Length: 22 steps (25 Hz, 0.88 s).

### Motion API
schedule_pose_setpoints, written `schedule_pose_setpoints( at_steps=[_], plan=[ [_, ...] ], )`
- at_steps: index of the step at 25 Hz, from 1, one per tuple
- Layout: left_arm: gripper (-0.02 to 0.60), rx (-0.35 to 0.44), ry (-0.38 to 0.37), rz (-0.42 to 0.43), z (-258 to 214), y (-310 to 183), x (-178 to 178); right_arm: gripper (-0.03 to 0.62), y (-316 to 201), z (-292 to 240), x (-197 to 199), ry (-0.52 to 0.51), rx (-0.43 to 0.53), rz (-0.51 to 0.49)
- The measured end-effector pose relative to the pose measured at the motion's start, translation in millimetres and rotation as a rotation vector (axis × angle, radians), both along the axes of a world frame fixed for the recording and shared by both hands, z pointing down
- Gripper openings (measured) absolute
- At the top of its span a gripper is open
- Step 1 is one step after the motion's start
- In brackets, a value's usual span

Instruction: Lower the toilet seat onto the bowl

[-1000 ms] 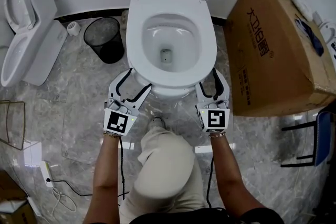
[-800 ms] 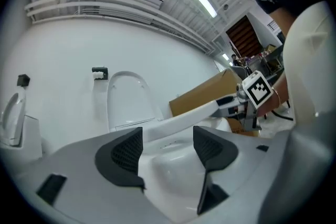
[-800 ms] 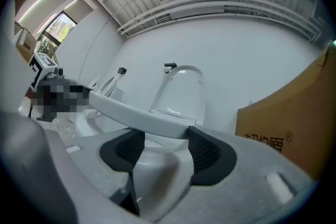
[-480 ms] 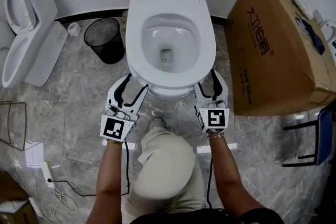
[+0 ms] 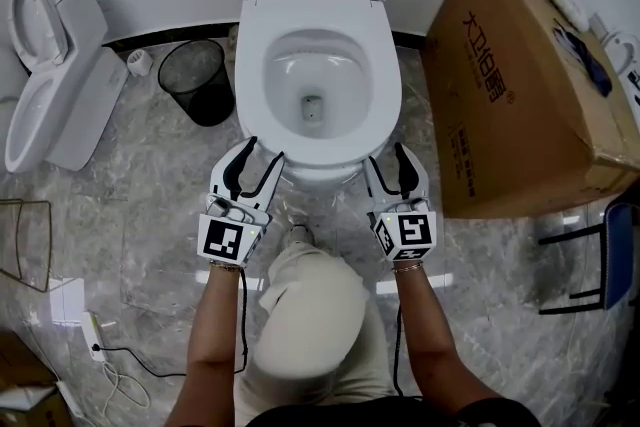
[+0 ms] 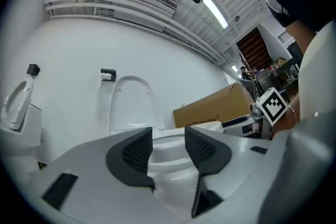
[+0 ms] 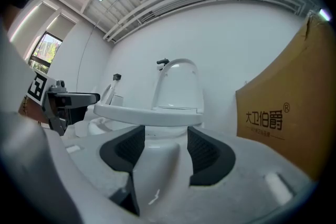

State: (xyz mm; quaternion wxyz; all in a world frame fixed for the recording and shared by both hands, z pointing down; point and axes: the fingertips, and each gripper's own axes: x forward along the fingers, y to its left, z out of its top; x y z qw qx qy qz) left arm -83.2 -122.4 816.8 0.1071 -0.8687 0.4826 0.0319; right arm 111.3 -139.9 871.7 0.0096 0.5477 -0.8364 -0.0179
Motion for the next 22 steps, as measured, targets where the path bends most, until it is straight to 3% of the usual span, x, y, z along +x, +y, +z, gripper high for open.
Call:
schedule_pose_setpoints(
  at_steps=[10, 15, 18, 22],
  plan=[
    [0.099, -0.039, -0.034, 0.002, 17.2, 2.9, 9.5, 0.249, 26.1, 4.9, 2.7, -0.003, -0.004, -0.010],
    [0.063, -0.007, -0.002, -0.001, 19.5, 8.2, 15.6, 0.206, 35.4, 4.8, 1.2, -0.010, -0.002, -0.015],
    [0.048, -0.029, -0.023, -0.024, 26.2, 9.1, 14.7, 0.180, 37.6, 5.0, 0.2, -0.013, -0.002, -0.015],
    [0.025, 0.001, 0.046, -0.026, 13.9, 10.7, 20.4, 0.116, 38.3, 2.8, 0.9, -0.020, 0.004, 0.000]
  ],
)
